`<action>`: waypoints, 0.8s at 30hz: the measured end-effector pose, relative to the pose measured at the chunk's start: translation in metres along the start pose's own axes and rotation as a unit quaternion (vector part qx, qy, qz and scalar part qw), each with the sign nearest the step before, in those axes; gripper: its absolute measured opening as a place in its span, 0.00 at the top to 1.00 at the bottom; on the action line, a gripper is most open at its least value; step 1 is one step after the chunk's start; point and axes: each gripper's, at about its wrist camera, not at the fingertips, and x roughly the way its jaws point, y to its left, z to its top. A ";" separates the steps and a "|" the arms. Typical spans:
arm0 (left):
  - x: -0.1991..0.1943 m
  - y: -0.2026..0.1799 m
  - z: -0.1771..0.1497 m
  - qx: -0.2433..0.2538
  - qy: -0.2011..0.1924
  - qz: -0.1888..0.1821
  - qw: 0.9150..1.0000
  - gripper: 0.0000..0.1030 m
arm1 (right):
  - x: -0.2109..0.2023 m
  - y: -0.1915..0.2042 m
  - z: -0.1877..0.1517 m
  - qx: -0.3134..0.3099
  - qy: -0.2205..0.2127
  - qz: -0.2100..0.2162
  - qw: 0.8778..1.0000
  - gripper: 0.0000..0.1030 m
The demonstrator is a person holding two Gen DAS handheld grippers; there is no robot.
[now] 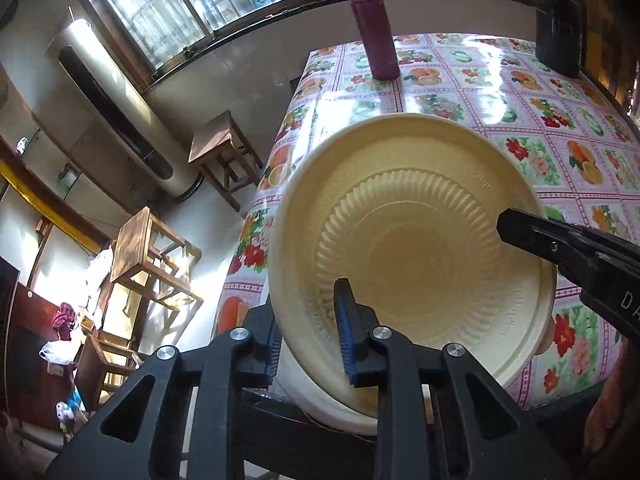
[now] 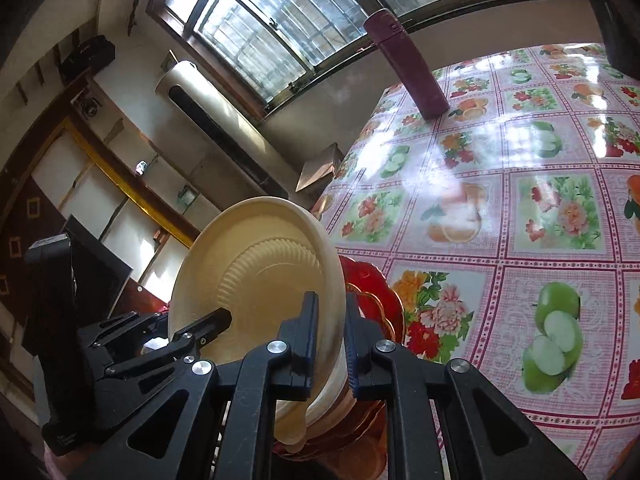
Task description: Organize plates and bowls
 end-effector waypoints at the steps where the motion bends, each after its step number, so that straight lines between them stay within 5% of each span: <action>1: 0.003 0.004 -0.007 -0.004 0.005 0.007 1.000 0.78 | 0.006 0.004 -0.005 -0.014 0.003 -0.013 1.000 0.85; 3: 0.005 0.012 -0.016 -0.009 -0.003 0.037 0.999 0.75 | 0.012 0.013 -0.011 -0.046 0.004 -0.036 0.998 0.82; 5: -0.001 0.020 -0.022 -0.016 -0.017 0.061 0.998 0.47 | 0.007 0.019 -0.013 -0.070 -0.003 -0.044 0.997 0.61; 7: -0.014 0.030 -0.029 -0.029 -0.053 0.074 0.995 0.35 | -0.007 0.021 -0.012 -0.076 -0.032 -0.039 0.996 0.37; 11: -0.051 0.041 -0.035 -0.070 -0.154 0.104 0.980 0.18 | -0.045 0.015 -0.009 -0.096 -0.103 -0.029 0.990 0.27; 13: -0.072 0.043 -0.037 -0.089 -0.210 0.095 0.969 0.17 | -0.062 0.005 -0.010 -0.108 -0.141 -0.045 0.983 0.20; 16: -0.097 0.037 -0.031 -0.108 -0.274 -0.013 0.955 0.15 | -0.085 -0.020 -0.013 -0.108 -0.185 -0.095 0.972 0.15; 18: -0.104 0.029 -0.020 -0.100 -0.279 -0.171 0.940 0.12 | -0.099 -0.041 -0.010 -0.098 -0.190 -0.134 0.968 0.15; 19: -0.103 0.024 -0.012 -0.094 -0.269 -0.260 0.923 0.12 | -0.108 -0.054 -0.008 -0.088 -0.193 -0.150 0.966 0.15; 21: -0.096 0.009 0.009 -0.080 -0.221 -0.439 0.867 0.12 | -0.126 -0.082 -0.003 -0.062 -0.203 -0.174 0.962 0.15; 23: -0.084 -0.004 0.029 -0.099 -0.163 -0.573 0.797 0.12 | -0.146 -0.111 0.000 -0.032 -0.220 -0.195 0.955 0.15; 24: -0.077 -0.011 0.038 -0.113 -0.136 -0.634 0.753 0.11 | -0.155 -0.126 0.001 -0.017 -0.228 -0.204 0.952 0.14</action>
